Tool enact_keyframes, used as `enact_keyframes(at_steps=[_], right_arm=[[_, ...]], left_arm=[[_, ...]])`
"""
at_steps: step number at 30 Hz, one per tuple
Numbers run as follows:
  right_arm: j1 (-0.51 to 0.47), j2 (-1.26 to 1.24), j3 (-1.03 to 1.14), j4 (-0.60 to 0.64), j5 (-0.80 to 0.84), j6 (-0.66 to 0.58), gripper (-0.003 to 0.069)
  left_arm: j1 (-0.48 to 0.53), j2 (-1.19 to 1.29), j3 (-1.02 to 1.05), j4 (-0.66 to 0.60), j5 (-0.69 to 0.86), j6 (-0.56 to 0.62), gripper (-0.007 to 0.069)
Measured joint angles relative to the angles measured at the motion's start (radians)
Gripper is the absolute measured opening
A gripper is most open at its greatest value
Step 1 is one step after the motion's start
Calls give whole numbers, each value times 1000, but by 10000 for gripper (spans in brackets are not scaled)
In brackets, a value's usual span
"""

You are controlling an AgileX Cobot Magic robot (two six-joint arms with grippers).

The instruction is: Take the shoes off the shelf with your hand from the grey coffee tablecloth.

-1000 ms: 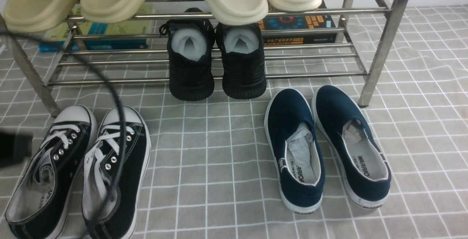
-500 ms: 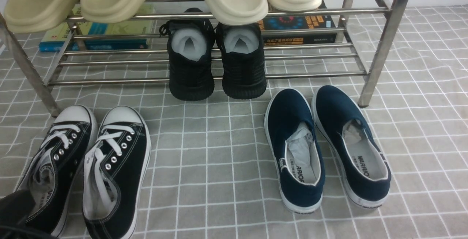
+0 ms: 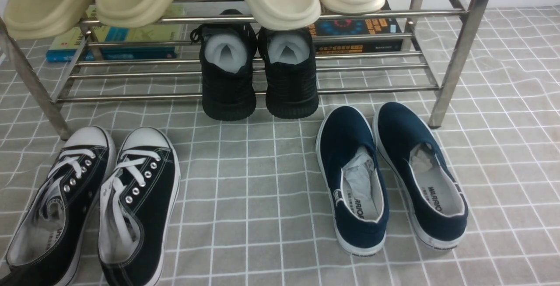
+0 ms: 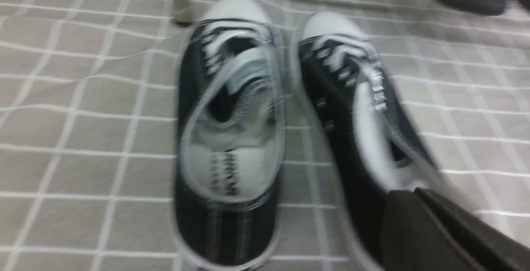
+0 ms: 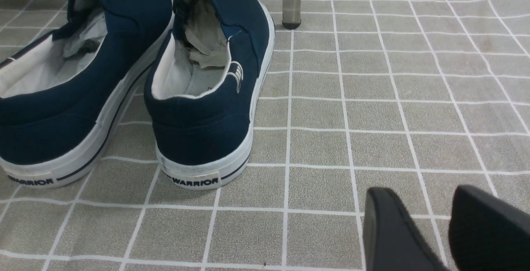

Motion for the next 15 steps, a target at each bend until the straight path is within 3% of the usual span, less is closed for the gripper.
enact_keyframes(at_steps=[5,15], right_arm=[[0,0,0,0,0,0,239],[0,0,0,0,0,0,239]], left_arm=[[0,-66,84,90,-25,-65,22],[0,-71,109,106,-59,-69,32]])
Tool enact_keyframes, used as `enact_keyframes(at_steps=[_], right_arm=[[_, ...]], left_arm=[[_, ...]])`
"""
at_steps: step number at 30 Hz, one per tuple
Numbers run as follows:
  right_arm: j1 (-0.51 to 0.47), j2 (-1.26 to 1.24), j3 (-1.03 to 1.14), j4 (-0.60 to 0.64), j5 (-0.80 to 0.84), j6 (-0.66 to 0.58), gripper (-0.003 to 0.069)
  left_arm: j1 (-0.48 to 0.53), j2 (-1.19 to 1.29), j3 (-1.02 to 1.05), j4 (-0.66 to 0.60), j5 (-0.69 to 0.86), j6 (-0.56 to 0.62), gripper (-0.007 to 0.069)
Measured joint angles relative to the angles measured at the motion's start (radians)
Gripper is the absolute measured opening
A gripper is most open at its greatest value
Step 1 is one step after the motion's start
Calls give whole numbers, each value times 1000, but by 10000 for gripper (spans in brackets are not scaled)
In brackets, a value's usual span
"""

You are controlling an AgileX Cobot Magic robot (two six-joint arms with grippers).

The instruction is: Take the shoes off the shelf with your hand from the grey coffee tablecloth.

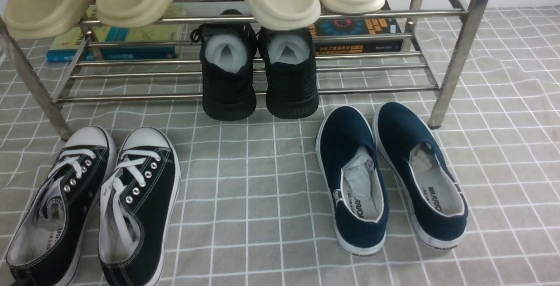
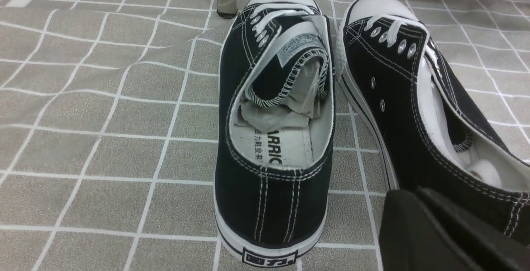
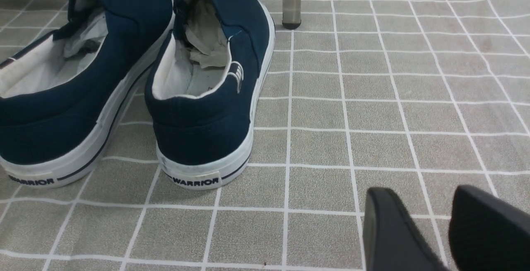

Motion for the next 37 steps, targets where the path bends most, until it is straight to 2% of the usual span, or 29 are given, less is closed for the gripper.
enact_keyframes(at_steps=[37], right_arm=[[0,0,0,0,0,0,239]], left_arm=[[0,0,1,3,-3,-1,52]])
